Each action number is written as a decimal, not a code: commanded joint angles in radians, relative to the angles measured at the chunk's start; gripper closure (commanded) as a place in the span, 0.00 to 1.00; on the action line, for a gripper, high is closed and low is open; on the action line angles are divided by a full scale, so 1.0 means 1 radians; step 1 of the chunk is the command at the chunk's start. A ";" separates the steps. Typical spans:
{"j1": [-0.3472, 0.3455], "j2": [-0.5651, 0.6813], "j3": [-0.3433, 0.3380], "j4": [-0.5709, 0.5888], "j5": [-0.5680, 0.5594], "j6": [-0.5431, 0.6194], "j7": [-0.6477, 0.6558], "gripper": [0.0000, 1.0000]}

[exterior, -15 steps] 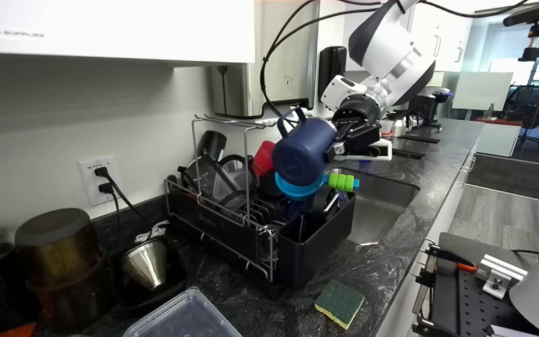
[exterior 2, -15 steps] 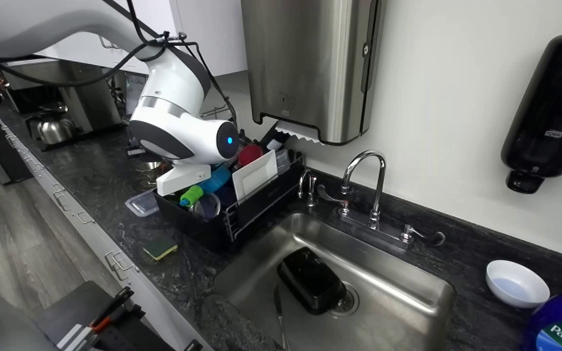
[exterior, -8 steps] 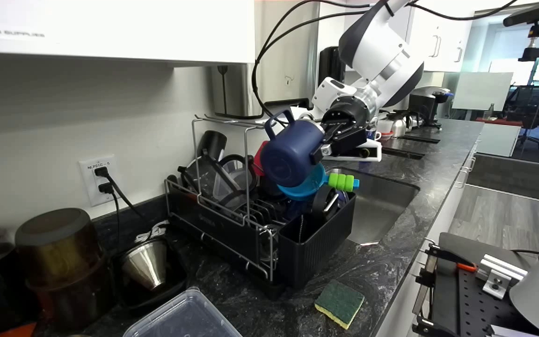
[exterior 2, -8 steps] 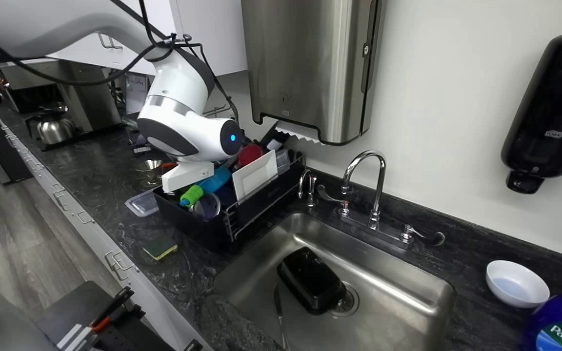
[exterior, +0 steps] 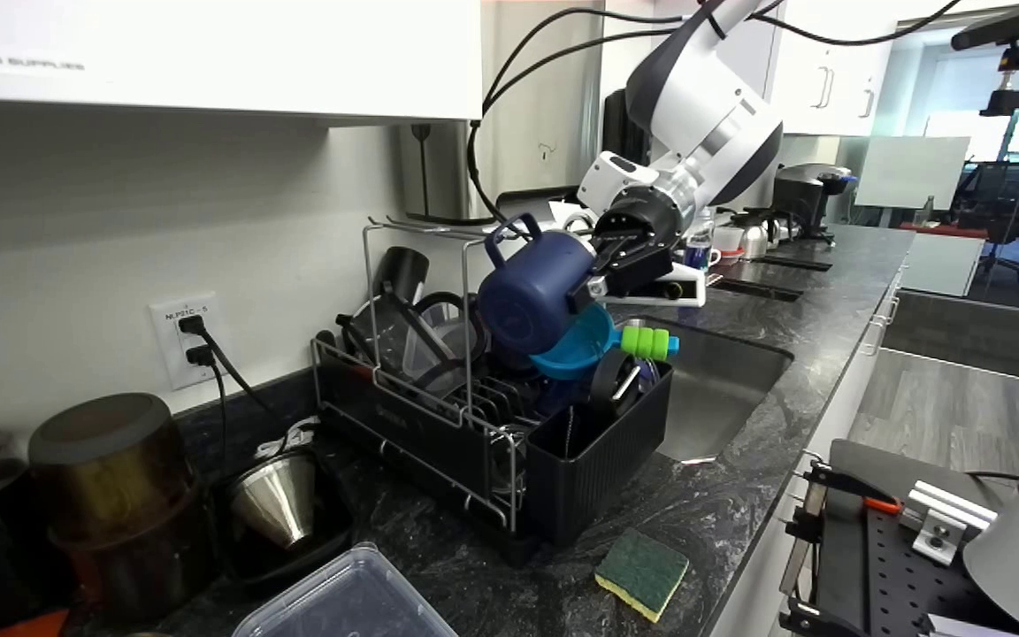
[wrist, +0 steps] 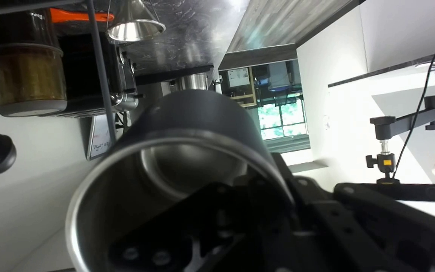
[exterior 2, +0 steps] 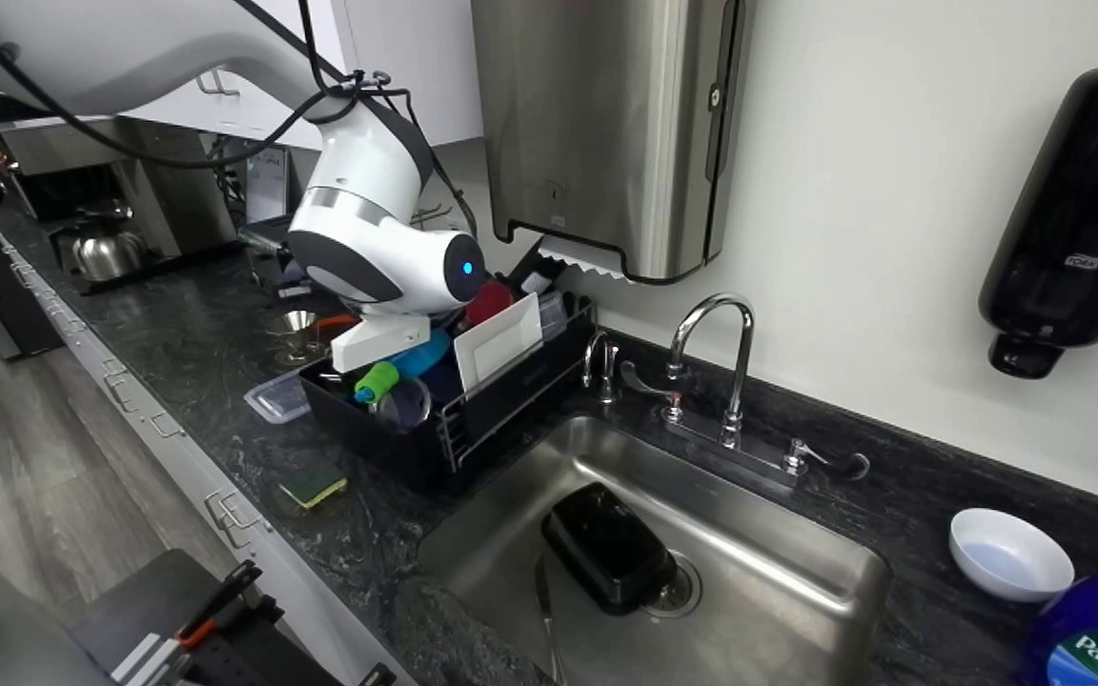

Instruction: Take the mug from the sink and put it on the dish rack

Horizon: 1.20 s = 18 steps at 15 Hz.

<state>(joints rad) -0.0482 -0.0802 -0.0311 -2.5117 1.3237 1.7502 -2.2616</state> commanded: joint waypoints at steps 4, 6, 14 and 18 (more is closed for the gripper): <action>0.006 0.033 0.001 0.030 0.026 0.023 -0.016 0.98; 0.006 0.036 0.001 0.034 0.026 0.024 -0.016 0.98; 0.006 0.051 0.001 0.046 0.025 0.026 -0.014 0.98; 0.006 0.056 0.000 0.048 0.023 0.027 -0.014 0.98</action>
<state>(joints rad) -0.0482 -0.0386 -0.0311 -2.4776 1.3238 1.7693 -2.2615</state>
